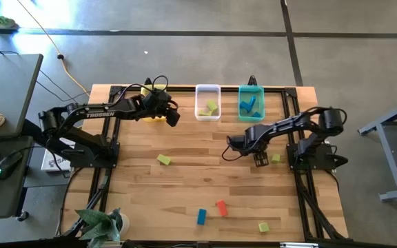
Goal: Sort & place blocks by color
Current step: Put the blue block into the green bin
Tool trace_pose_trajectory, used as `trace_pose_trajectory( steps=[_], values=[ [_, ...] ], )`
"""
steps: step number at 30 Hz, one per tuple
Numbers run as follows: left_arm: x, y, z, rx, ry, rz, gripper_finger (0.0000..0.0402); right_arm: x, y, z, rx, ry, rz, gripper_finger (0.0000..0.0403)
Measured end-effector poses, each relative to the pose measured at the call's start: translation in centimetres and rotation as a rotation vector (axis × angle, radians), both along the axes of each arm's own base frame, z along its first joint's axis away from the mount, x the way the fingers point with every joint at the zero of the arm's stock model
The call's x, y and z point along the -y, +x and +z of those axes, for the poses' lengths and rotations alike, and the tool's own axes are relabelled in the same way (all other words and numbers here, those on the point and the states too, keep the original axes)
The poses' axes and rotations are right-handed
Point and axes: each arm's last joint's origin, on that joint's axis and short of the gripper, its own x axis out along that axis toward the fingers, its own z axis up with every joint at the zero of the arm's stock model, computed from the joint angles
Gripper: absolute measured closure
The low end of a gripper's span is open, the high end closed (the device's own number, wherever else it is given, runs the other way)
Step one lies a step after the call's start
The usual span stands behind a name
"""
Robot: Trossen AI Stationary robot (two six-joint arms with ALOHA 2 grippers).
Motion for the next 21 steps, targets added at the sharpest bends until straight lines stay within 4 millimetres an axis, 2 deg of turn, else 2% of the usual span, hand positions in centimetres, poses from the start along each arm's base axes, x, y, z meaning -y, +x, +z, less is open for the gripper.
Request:
trace_pose_trajectory(
  steps=[6,7,10,15,21],
  values=[
    [0.0,0.0,0.0,0.000,0.000,0.000,0.0200,-0.1,0.2,-0.5,-0.012,0.016,-0.073,0.0297],
    [0.0,0.0,0.0,0.000,0.000,0.000,0.0200,-0.1,0.3,-0.4,-0.009,0.017,-0.083,0.0306],
    [0.0,0.0,0.0,0.000,0.000,0.000,0.0200,-0.1,0.6,-0.1,0.004,0.021,-0.103,0.0303],
    [0.0,0.0,0.0,0.000,0.000,0.000,0.0200,0.0,2.4,1.1,0.099,0.009,-0.126,0.0303],
    [0.0,0.0,0.0,0.000,0.000,0.000,0.0200,1.1,4.7,3.7,0.217,-0.079,-0.159,0.0303]
  ],
)
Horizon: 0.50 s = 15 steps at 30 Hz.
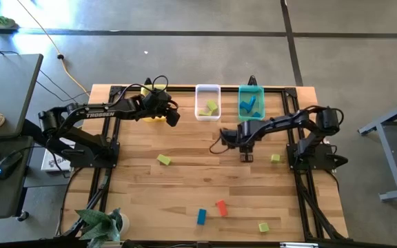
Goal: Sort & place blocks by color
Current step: Put the blue block into the green bin
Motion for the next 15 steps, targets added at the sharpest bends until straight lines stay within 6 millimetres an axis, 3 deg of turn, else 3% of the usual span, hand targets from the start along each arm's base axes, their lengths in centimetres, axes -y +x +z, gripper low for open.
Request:
trace_pose_trajectory(
  steps=[8,15],
  values=[
    [0.0,0.0,0.0,0.023,-0.022,0.023,0.0200,4.4,2.0,3.8,0.116,-0.126,-0.073,0.0303],
    [0.5,0.4,0.0,0.035,-0.033,0.015,0.0200,10.4,1.3,7.0,0.162,-0.197,-0.238,0.0303]
  ],
)
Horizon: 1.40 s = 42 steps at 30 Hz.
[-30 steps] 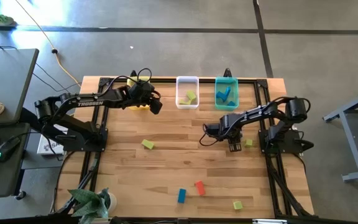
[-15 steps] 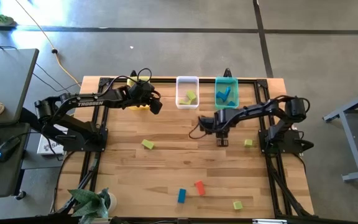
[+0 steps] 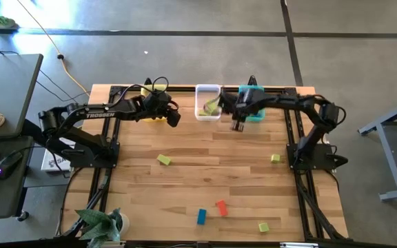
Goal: Sort & place blocks by color
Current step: Put the blue block into the green bin
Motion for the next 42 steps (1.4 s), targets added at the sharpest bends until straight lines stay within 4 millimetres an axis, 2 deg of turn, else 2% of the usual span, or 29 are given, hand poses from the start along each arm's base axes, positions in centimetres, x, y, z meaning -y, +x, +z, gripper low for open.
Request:
trace_pose_trajectory(
  steps=[7,12,16,21,27,32,42],
  values=[
    [0.9,0.6,0.0,0.000,-0.001,-0.041,0.0200,5.6,-2.3,2.1,0.086,0.022,-0.179,0.0303],
    [1.6,1.0,0.0,0.002,-0.003,-0.069,0.0200,8.3,-4.2,1.7,0.158,0.166,-0.301,0.0302],
    [2.4,1.4,0.0,0.010,-0.011,-0.091,0.0200,9.8,-5.2,0.5,0.138,0.239,-0.366,0.0300],
    [3.5,2.0,0.0,0.032,-0.034,-0.105,0.0200,10.7,-5.4,-1.5,0.092,0.347,-0.369,0.0299],
    [5.0,2.6,0.0,0.039,-0.044,-0.151,0.0200,11.1,-5.1,-3.2,0.028,0.372,-0.333,0.0297],
    [6.2,3.0,0.0,0.040,-0.052,-0.208,0.0200,11.2,-5.0,-3.5,0.015,0.368,-0.314,0.0277],
    [8.7,3.7,-0.1,0.039,-0.101,-0.339,0.0200,11.5,-5.2,-3.5,-0.049,0.280,-0.274,0.0202]
  ],
)
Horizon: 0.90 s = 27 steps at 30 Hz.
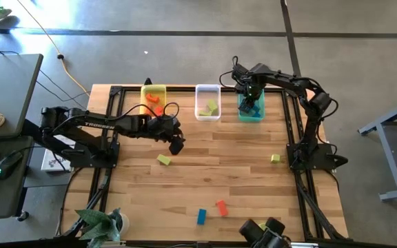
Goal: Sort & place blocks by color
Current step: Put the blue block into the green bin, then put the green block into the transparent bin
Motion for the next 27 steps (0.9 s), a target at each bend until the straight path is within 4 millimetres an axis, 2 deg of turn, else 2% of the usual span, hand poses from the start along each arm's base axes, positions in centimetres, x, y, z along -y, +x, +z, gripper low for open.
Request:
trace_pose_trajectory(
  steps=[5,15,20,27],
  values=[
    [0.9,0.2,0.0,-0.013,0.029,-0.069,0.0200,-0.2,-0.2,0.0,-0.016,0.018,-0.024,0.0185],
    [1.7,0.2,0.4,-0.089,0.112,-0.210,0.0200,-0.7,-0.1,0.3,0.070,0.120,-0.118,0.0183],
    [1.7,-0.2,1.6,-0.242,0.187,-0.349,0.0200,-1.7,0.0,2.1,0.134,0.105,-0.154,0.0183],
    [2.2,-1.6,1.1,-0.437,0.220,-0.607,0.0200,-3.9,0.4,4.9,0.226,0.066,-0.242,0.0183]
  ],
)
